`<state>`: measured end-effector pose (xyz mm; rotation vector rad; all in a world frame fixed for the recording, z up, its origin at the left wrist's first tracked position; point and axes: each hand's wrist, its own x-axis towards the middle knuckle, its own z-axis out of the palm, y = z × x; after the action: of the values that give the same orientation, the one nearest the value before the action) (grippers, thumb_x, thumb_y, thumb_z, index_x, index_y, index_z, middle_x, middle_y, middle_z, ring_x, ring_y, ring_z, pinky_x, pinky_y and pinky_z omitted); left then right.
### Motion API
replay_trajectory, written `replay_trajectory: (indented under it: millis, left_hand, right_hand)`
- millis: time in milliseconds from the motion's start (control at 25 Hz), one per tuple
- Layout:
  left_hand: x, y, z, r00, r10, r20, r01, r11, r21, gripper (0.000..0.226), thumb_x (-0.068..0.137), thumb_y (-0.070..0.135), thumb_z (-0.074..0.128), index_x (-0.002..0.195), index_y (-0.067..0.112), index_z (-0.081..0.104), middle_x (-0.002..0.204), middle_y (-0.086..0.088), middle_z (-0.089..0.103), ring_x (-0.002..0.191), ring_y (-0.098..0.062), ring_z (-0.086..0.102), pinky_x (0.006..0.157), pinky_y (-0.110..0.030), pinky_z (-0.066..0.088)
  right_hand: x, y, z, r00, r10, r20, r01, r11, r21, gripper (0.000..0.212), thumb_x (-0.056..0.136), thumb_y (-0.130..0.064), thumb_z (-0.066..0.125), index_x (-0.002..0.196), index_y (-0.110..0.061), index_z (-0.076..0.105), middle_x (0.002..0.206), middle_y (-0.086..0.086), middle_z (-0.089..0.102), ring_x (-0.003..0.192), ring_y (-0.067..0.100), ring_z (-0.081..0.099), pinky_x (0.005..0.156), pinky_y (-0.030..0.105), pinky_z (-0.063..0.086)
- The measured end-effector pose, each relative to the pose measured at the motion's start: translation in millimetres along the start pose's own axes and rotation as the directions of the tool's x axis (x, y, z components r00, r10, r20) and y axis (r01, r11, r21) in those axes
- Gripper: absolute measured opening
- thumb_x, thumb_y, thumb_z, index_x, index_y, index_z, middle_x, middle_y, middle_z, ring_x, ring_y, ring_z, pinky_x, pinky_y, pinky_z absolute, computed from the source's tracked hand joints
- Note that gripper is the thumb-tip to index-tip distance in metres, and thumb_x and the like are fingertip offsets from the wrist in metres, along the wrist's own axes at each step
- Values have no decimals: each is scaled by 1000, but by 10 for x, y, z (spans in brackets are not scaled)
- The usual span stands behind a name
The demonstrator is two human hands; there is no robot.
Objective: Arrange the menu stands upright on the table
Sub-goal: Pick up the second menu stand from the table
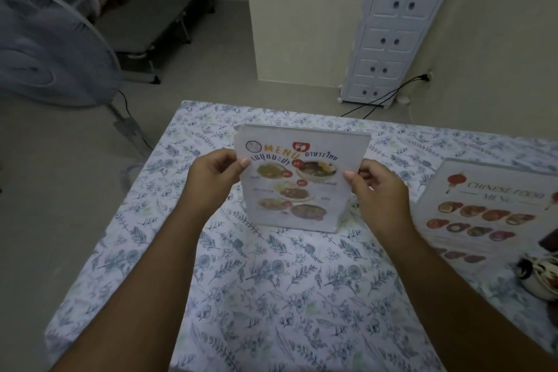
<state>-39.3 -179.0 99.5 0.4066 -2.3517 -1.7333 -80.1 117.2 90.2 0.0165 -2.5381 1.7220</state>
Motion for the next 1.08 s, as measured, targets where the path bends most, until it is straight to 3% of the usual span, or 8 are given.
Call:
replay_trajectory:
  millis: [120, 240, 400, 560, 720, 840, 960, 1080]
  left_hand:
    - [-25, -158, -39, 999, -38, 15, 38, 998, -43, 8, 94, 21, 74, 92, 17, 80, 98, -3, 83, 99, -27, 78, 89, -51, 63]
    - [-62, -286, -59, 1000, -12, -23, 12, 1000, -27, 9, 92, 30, 74, 96, 26, 82, 98, 3, 83, 97, -21, 78, 89, -51, 62]
    - [-159, -376, 0, 997, 8, -74, -6, 1000, 30, 12, 89, 42, 72, 90, 53, 77, 95, 18, 81, 94, -7, 76, 84, -37, 63]
    - [-231, -427, 60, 993, 57, -106, -52, 998, 45, 21, 94, 38, 69, 90, 58, 74, 95, 26, 79, 91, 3, 74, 71, -16, 59]
    - [-262, -403, 92, 989, 59, -138, -51, 997, 63, 21, 95, 40, 67, 90, 59, 73, 94, 28, 78, 89, 4, 74, 69, -14, 58]
    - [-327, -358, 131, 984, 50, -171, -32, 994, 107, 19, 97, 41, 65, 89, 57, 71, 92, 33, 76, 86, 8, 73, 69, -16, 59]
    - [-467, -255, 216, 973, 32, -231, 1, 990, 142, 18, 101, 44, 56, 108, 48, 72, 104, 30, 76, 99, 6, 70, 81, -22, 60]
    - [-761, -162, 330, 946, -10, -324, 70, 982, 174, 48, 103, 49, 49, 146, 28, 56, 146, 6, 62, 134, -11, 56, 106, -34, 47]
  right_hand:
    - [11, 44, 90, 1000, 25, 12, -25, 1000, -7, 9, 93, -18, 71, 95, -26, 73, 87, -10, 73, 80, 11, 67, 62, 13, 53]
    - [-54, 115, 190, 999, 41, 6, -41, 999, -5, 7, 94, -20, 71, 95, -28, 72, 87, -10, 73, 76, 1, 67, 60, 11, 53]
    - [-212, 239, 268, 1000, 11, -6, -11, 997, -72, 7, 96, -22, 68, 93, -28, 68, 83, -16, 71, 75, -13, 65, 58, 7, 50]
    - [-226, 271, 288, 999, -39, -8, 38, 992, -121, 10, 97, -21, 67, 92, -29, 65, 78, -21, 68, 74, -16, 64, 55, 3, 47]
    - [-258, 281, 299, 999, -52, -3, 52, 992, -112, 8, 98, -23, 65, 93, -30, 65, 81, -28, 70, 76, -15, 65, 54, 4, 47]
    - [-251, 285, 285, 998, -60, -1, 59, 985, -162, 7, 98, -24, 65, 91, -23, 66, 77, -20, 68, 76, -11, 65, 54, 4, 46]
    - [-218, 231, 207, 998, -31, 59, 43, 976, -213, 17, 99, -31, 62, 108, -19, 70, 98, -9, 75, 87, 3, 69, 61, 11, 48]
    - [-332, 235, 25, 982, 2, 191, 56, 953, -297, 49, 100, -42, 54, 146, -24, 53, 139, -1, 63, 125, 16, 57, 96, 37, 52]
